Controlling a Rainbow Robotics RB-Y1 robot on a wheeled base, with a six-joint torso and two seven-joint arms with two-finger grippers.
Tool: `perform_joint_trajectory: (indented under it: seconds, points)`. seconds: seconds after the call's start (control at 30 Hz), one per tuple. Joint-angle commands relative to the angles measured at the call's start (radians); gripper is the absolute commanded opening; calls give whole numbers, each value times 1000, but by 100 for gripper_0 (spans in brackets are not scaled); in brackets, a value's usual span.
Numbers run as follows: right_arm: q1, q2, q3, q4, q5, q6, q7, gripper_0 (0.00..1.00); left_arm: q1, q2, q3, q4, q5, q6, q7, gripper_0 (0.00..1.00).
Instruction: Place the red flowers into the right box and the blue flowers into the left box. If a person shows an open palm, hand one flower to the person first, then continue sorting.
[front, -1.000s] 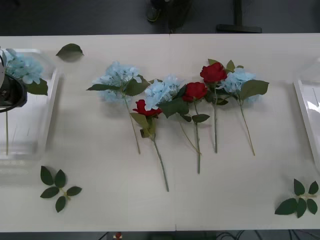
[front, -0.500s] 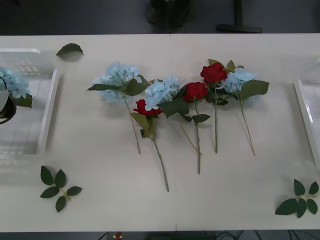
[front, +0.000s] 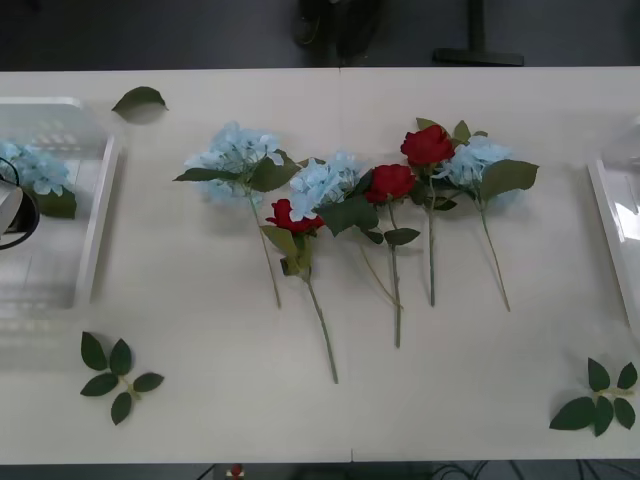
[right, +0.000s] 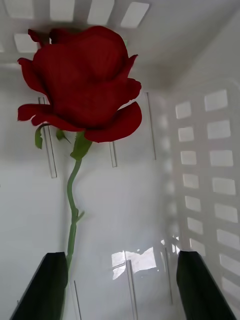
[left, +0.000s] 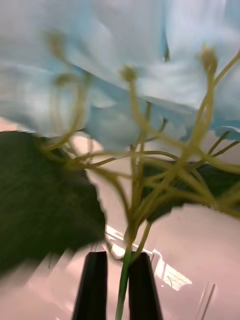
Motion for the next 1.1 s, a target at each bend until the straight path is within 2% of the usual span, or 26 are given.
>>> perform_joint_trajectory:
  seconds: [0.03,0.2,0.37,0.6,0.77,0.9,1.1]
  points:
    - [-21,-22,-19,-20,-17,-3,48,81,-43,28,18,-8,-2,-4,6,57]
    - [-33,-47,-19,-20,-111,54,47,81,-44,28,16,-12,2,-2,1,81]
    - [-52,-119,-16,-39,-366,212,45,81,-58,29,16,-64,58,94,-7,100]
    - [-50,-179,29,-124,-665,324,27,81,-92,28,59,-207,216,309,3,100]
    - [-19,-176,113,-305,-603,349,-99,81,-93,11,99,-291,364,398,18,100]
    - [23,-152,202,-473,-525,347,-287,81,-95,-35,119,-328,458,421,76,100]
    - [51,-85,296,-594,-439,372,-476,81,-93,-123,105,-337,458,401,101,100]
